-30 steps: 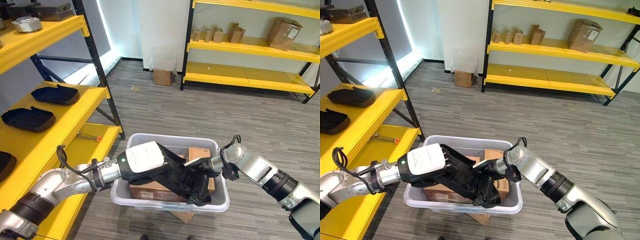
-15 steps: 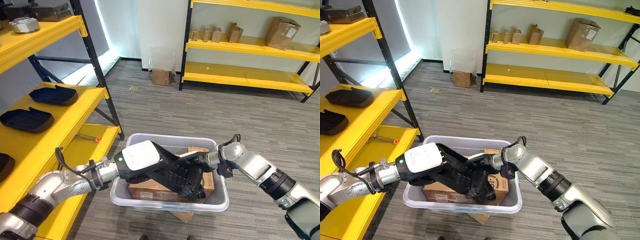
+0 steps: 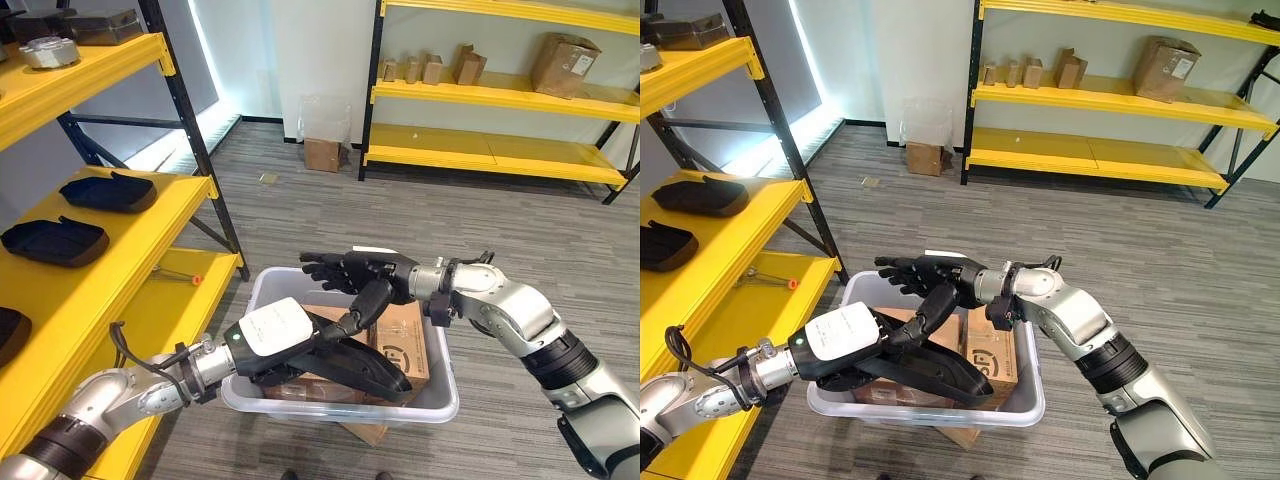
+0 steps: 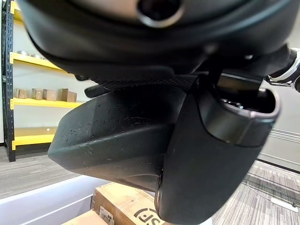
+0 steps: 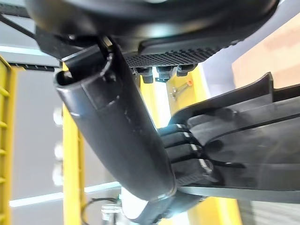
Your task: Move parts from the plastic box to the shelf.
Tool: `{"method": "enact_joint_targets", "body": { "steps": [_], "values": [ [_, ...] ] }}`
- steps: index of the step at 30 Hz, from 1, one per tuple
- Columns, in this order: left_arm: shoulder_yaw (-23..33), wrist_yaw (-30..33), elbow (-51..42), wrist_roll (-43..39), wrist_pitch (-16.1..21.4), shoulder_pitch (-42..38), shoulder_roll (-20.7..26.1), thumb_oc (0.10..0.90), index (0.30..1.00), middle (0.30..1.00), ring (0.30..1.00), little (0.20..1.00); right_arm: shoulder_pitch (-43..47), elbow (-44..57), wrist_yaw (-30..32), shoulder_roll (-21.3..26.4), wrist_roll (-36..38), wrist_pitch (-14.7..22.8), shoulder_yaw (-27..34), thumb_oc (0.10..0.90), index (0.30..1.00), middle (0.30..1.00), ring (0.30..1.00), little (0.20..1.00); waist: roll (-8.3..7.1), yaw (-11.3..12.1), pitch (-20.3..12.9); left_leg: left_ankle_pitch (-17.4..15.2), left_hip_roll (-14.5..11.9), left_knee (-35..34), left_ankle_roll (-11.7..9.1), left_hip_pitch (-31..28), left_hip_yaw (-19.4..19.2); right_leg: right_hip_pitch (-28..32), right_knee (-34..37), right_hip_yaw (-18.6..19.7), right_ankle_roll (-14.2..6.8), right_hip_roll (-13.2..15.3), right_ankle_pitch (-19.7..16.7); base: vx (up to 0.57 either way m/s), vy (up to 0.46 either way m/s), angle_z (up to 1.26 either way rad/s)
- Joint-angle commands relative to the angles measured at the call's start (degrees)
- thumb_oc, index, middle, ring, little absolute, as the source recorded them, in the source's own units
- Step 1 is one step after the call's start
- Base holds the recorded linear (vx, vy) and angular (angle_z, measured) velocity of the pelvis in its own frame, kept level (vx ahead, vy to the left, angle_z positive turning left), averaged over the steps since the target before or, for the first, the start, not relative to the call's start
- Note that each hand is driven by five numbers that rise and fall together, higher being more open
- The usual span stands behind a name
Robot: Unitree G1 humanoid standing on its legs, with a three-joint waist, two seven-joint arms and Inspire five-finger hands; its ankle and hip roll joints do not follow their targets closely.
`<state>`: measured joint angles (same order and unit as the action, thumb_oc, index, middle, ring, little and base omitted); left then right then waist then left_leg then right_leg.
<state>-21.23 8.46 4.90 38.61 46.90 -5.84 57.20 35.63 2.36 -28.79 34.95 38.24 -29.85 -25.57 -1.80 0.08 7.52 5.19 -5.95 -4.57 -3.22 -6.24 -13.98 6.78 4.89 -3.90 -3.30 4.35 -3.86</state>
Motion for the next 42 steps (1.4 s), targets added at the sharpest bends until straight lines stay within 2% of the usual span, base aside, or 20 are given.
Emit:
{"method": "enact_joint_targets", "body": {
  "steps": [1,3,4,5,7,8,9,11,12,15,18,20,24,25,29,33,36,39,42],
  "values": [
    [4.6,7.7,0.4,-5.3,1.8,-3.7,-2.6,0.4,0.3,0.3,0.3,0.3,1.9,5.8,9.0,0.2,12.1,12.0,7.9,0.9,1.0,1.0,1.0,1.0,0.71,0.2,-3.5,-3.3,-1.2,-0.3,0.7,-0.7,4.6,-0.4,-6.2,-5.2,-3.2,3.3,3.0,0.0,0.0,0.0],
    [5.1,8.8,0.7,-5.0,1.0,-3.1,-3.3,0.4,0.3,0.3,0.3,0.3,0.6,6.3,14.6,-2.6,17.9,18.4,11.0,0.9,1.0,1.0,1.0,1.0,1.08,0.0,-3.5,-3.4,-1.3,-0.3,0.7,-0.7,4.6,-0.5,-6.3,-5.2,-3.2,3.3,3.1,0.0,0.0,0.0],
    [5.2,9.0,0.7,-5.2,0.8,-2.9,-3.4,0.4,0.3,0.3,0.3,0.3,0.3,6.4,15.0,-3.2,18.7,19.7,11.7,0.9,1.0,1.0,1.0,1.0,1.1,0.0,-3.5,-3.4,-1.3,-0.3,0.7,-0.7,4.7,-0.5,-6.3,-5.2,-3.2,3.3,3.1,0.03,0.008,-0.02],
    [6.4,10.4,1.7,-6.2,-0.7,-2.0,-4.5,0.4,0.3,0.3,0.3,0.3,-2.1,6.9,14.4,-6.6,21.3,26.0,15.1,0.9,1.0,1.0,1.0,1.0,1.46,0.1,-3.6,-3.6,-1.3,-0.3,0.8,-0.7,4.9,-0.5,-6.3,-5.3,-3.2,3.4,3.2,0.03,0.007,-0.01],
    [6.9,11.7,2.5,-5.8,-1.2,-1.4,-5.7,0.4,0.3,0.3,0.3,0.3,-3.6,7.7,12.7,-8.7,23.5,27.6,16.4,0.9,1.0,1.0,1.0,1.0,1.65,0.2,-3.7,-3.7,-1.2,-0.3,0.9,-0.7,5.0,-0.4,-6.2,-5.4,-3.2,3.5,3.2,0.02,0.002,0.01],
    [8.2,13.9,4.0,-5.1,-0.6,-0.4,-7.4,0.4,0.3,0.3,0.3,0.3,-6.3,9.5,9.4,-11.6,26.1,29.0,18.5,0.9,1.0,1.0,1.0,1.0,1.94,0.4,-3.7,-3.9,-1.2,-0.4,1.0,-0.8,5.2,-0.3,-6.0,-5.6,-3.3,3.6,3.2,0.03,0.0,0.01],
    [8.7,15.2,4.8,-4.3,0.0,0.0,-8.2,0.4,0.3,0.3,0.3,0.3,-8.1,10.4,8.7,-12.8,26.2,30.1,19.4,0.9,1.0,1.0,1.0,1.0,2.04,0.3,-3.8,-3.9,-1.3,-0.4,1.0,-0.8,5.2,-0.2,-5.8,-5.8,-3.4,3.7,3.1,0.04,-0.009,0.02],
    [9.6,18.4,6.3,-3.2,0.1,0.8,-10.0,0.4,0.3,0.3,0.3,0.3,-11.9,11.7,8.3,-15.1,26.6,31.6,20.8,0.9,1.0,1.0,1.0,1.0,2.16,0.3,-3.9,-4.1,-1.3,-0.4,1.0,-0.9,5.4,0.0,-5.1,-5.9,-3.5,4.0,2.7,0.01,-0.013,0.03],
    [10.5,19.9,7.0,-4.4,0.1,1.5,-11.1,0.4,0.3,0.3,0.3,0.3,-14.1,11.5,8.6,-15.9,26.7,33.4,21.5,0.9,1.0,1.0,1.0,1.0,2.16,0.3,-4.0,-4.2,-1.4,-0.4,1.0,-1.0,5.5,0.1,-4.4,-5.9,-3.7,4.2,2.3,0.01,-0.038,0.03],
    [13.5,22.6,7.2,-8.5,-1.9,3.1,-13.9,0.4,0.3,0.3,0.3,0.3,-20.0,9.1,10.3,-17.3,29.8,35.4,23.5,0.9,1.0,1.0,1.0,1.0,1.99,0.0,-4.1,-4.3,-1.7,-0.4,0.7,-0.8,5.7,0.1,-3.1,-5.5,-3.8,4.4,1.5,0.0,-0.068,0.0],
    [15.1,23.3,7.2,-10.3,-2.5,3.8,-15.5,0.4,0.3,0.3,0.3,0.3,-22.7,7.4,9.9,-18.2,31.5,34.8,25.0,0.9,1.0,1.0,1.0,1.0,1.77,-0.2,-4.2,-4.3,-1.9,-0.4,0.6,-0.7,5.9,0.1,-2.7,-5.3,-3.8,4.3,1.3,-0.01,-0.057,0.01],
    [17.8,24.3,5.6,-14.5,-4.0,5.2,-19.2,0.4,0.3,0.3,0.3,0.3,-27.0,0.3,13.2,-19.4,31.0,31.7,25.5,0.9,1.0,1.0,1.0,1.0,1.26,-0.7,-4.1,-4.0,-2.2,-0.4,0.3,-0.5,6.3,0.0,-2.1,-5.2,-3.4,4.2,1.2,-0.02,-0.134,0.0],
    [19.5,25.8,2.6,-17.4,-5.2,6.3,-22.8,0.4,0.3,0.3,0.3,0.3,-30.4,-5.8,11.7,-21.1,30.5,30.8,24.8,0.9,1.0,1.0,1.0,1.0,0.96,-0.9,-3.9,-3.8,-2.7,-0.4,0.1,-0.3,6.8,0.1,-1.7,-5.5,-2.9,4.0,1.2,-0.02,-0.11,0.0],
    [20.4,25.7,-0.1,-20.8,-7.0,6.6,-25.5,0.4,0.3,0.3,0.3,0.3,-32.8,-7.8,11.1,-23.0,31.5,29.9,23.7,0.9,1.0,1.0,1.0,1.0,0.79,-1.1,-3.8,-3.7,-2.9,-0.4,-0.1,-0.2,7.1,0.1,-1.4,-5.7,-2.7,3.7,1.2,-0.03,-0.115,0.04],
    [20.7,29.2,-4.4,-20.5,-9.1,6.0,-28.8,0.4,0.3,0.3,0.3,0.3,-34.7,-10.5,9.9,-25.4,31.7,29.8,21.5,0.9,1.0,1.0,1.0,1.0,0.52,-1.1,-3.7,-3.5,-3.2,-0.4,-0.4,-0.1,7.9,0.7,-0.8,-6.5,-2.3,3.4,1.2,-0.01,-0.102,0.05],
    [21.3,29.8,-10.0,-18.0,-10.6,4.6,-30.1,0.4,0.3,0.3,0.3,0.3,-34.4,-11.7,7.6,-26.4,30.5,30.5,19.2,0.9,1.0,1.0,1.0,1.0,0.5,-0.3,-3.6,-3.1,-3.5,-0.4,-0.9,0.5,9.1,0.9,-0.6,-7.5,-2.0,3.1,1.5,-0.01,-0.101,0.1],
    [21.7,30.0,-13.4,-17.6,-13.1,3.3,-29.9,0.4,0.3,0.3,0.3,0.3,-33.2,-12.0,6.5,-26.0,30.3,30.0,17.3,0.9,1.0,1.0,1.0,1.0,0.66,0.3,-3.5,-2.8,-3.7,-0.4,-1.2,0.8,9.9,1.0,-0.8,-8.4,-1.7,2.9,2.1,-0.02,-0.081,0.09],
    [23.3,32.0,-15.0,-17.7,-15.0,2.7,-29.4,0.4,0.3,0.3,0.3,0.3,-32.4,-12.1,4.0,-25.9,31.8,26.5,15.0,0.9,1.0,1.0,1.0,1.0,1.09,1.1,-3.5,-2.5,-3.8,-0.4,-1.6,1.2,10.7,1.3,-0.9,-9.1,-1.4,2.7,2.7,-0.01,-0.048,0.17],
    [25.7,35.7,-16.3,-15.5,-17.0,3.1,-28.7,0.4,0.3,0.3,0.3,0.3,-32.9,-11.8,2.7,-26.0,30.3,24.7,12.2,0.9,1.0,1.0,1.0,1.0,1.48,1.7,-3.5,-1.9,-4.1,-0.4,-2.0,1.3,11.4,1.5,-1.0,-9.7,-1.1,2.6,3.1,0.0,-0.033,0.09]
  ]
}}
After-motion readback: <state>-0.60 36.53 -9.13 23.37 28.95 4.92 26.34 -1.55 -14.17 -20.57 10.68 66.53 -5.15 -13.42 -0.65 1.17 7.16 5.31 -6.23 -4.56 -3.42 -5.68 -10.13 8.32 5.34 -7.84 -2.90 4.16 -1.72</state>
